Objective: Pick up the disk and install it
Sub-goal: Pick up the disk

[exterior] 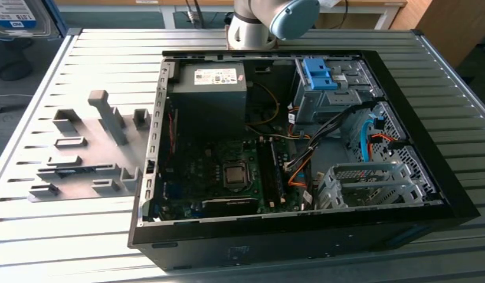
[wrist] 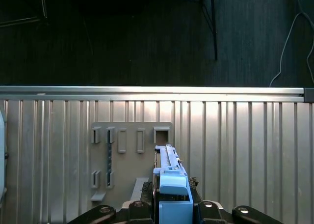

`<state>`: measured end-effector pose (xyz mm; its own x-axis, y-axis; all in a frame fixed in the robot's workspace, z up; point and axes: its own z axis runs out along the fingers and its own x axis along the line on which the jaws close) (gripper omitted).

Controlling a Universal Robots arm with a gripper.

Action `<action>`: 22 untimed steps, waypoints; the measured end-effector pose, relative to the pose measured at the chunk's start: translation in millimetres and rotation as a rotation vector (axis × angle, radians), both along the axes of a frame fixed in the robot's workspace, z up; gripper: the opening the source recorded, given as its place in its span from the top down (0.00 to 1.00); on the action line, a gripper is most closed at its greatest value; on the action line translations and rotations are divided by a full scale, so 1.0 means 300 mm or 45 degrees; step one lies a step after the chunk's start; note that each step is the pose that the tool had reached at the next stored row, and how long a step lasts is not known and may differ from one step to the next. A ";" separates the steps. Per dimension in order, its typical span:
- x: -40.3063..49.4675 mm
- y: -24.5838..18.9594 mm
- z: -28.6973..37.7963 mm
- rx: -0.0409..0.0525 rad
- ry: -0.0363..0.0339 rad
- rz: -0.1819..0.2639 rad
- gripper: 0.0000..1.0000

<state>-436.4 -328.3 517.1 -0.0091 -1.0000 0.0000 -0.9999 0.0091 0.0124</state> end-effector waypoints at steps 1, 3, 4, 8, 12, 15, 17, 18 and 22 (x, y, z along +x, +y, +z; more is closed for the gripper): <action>0.000 0.000 0.003 0.000 0.0000 0.000 0.63; 0.000 0.000 0.010 0.000 0.0000 0.000 0.63; 0.000 0.000 0.012 0.000 -0.0001 0.000 0.63; 0.000 0.000 0.024 0.000 0.0000 0.000 0.63; 0.000 0.000 0.036 0.000 0.0000 0.000 0.63; 0.000 0.000 0.044 0.000 -0.0001 0.000 0.63; 0.000 0.000 0.050 0.000 -0.0001 0.000 0.63; 0.000 0.000 0.053 0.000 -0.0001 0.000 0.63; 0.000 0.000 0.066 0.000 -0.0001 0.000 0.63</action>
<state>-436.4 -328.3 536.9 -0.0091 -1.0000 0.0000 -0.9999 0.0091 0.0123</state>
